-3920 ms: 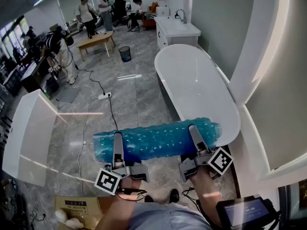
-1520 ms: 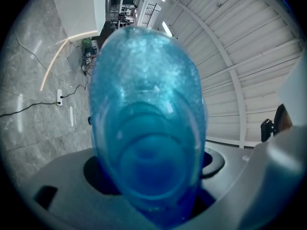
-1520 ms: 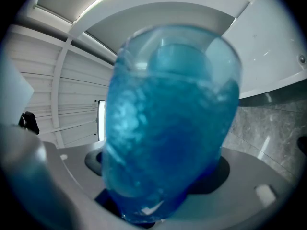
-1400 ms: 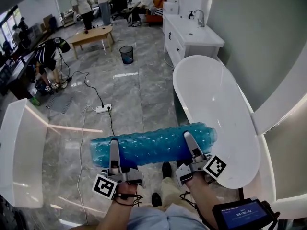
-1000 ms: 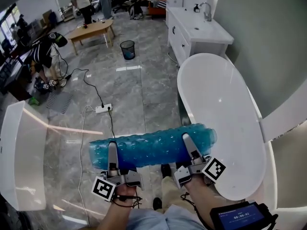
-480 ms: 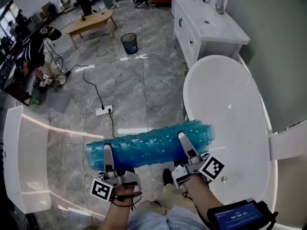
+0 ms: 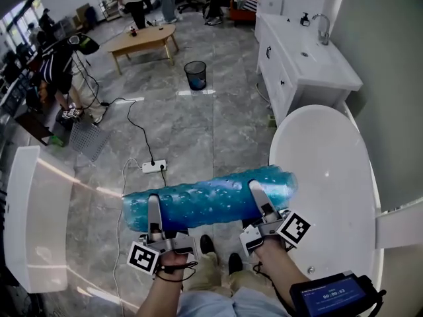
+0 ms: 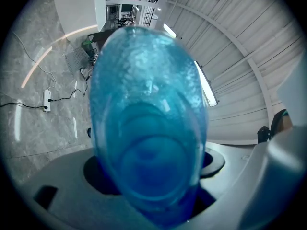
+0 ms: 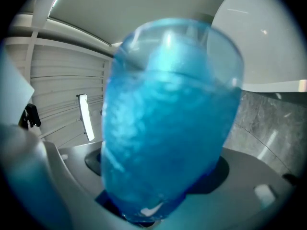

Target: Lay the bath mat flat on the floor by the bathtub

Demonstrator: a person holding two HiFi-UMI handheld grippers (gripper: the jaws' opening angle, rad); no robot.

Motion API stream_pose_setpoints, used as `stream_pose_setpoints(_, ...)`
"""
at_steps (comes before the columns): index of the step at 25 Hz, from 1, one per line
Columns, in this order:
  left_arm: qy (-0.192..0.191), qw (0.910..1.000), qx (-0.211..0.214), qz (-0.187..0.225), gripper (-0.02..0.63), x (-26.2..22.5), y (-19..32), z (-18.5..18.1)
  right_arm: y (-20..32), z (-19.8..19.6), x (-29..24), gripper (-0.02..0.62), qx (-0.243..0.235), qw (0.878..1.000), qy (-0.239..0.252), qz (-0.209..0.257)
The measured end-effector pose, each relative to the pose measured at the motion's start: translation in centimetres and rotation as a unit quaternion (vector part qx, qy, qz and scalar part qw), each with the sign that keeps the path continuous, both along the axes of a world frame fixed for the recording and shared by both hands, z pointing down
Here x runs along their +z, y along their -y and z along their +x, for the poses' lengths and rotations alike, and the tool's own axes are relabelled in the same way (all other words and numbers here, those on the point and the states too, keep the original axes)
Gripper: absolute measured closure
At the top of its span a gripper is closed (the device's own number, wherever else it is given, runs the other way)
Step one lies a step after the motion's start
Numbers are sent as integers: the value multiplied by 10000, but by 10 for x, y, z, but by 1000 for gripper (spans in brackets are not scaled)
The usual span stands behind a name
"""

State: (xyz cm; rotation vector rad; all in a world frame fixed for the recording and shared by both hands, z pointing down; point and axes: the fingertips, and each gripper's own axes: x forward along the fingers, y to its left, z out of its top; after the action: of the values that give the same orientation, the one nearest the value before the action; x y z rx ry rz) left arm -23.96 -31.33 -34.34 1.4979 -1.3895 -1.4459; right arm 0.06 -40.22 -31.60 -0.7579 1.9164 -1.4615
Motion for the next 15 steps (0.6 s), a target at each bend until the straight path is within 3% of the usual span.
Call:
stream_pose_setpoints(5,-56,9998,80,-173,230,24,31,-27,27,-24,22,198,66,9998,-99,-150)
stream_pose_setpoints(9,-159,9993,189,-265,230,111,71,-58,61,-52,105,198,172,9993,-219,-255)
stream_pose_setpoints(15,-237,9981,286,-491,231,248,108,-69,94,-64,230,198,266,9988,-115,-384)
